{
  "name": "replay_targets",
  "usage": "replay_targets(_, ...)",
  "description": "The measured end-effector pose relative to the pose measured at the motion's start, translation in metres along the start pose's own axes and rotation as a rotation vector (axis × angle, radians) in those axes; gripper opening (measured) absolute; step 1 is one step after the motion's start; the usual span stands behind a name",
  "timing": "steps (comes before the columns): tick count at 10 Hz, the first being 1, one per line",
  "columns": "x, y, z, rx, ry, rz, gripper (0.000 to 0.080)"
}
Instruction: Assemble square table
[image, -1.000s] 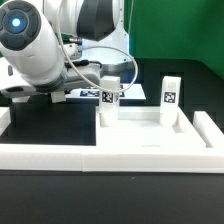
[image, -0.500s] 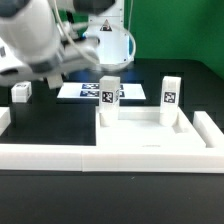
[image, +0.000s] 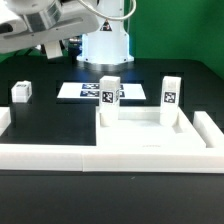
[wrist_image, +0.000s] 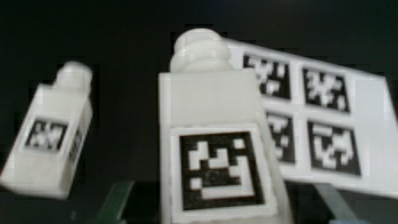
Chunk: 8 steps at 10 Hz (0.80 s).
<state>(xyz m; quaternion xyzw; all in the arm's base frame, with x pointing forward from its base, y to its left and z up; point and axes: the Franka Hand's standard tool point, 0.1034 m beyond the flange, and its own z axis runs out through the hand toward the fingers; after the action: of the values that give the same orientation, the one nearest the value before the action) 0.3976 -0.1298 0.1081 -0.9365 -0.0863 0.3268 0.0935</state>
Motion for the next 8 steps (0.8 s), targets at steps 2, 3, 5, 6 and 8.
replay_targets(2,0.011,-0.007,-0.021,-0.015,0.098,-0.012,0.0291)
replay_targets(3,0.024,-0.012,-0.051,-0.026,0.159,-0.025,0.0291)
replay_targets(5,0.032,-0.048,-0.104,-0.042,0.304,-0.009,0.0291)
replay_targets(6,0.029,-0.073,-0.121,-0.044,0.371,0.034,0.0291)
replay_targets(8,0.018,-0.11,-0.133,-0.047,0.517,0.112,0.0291)
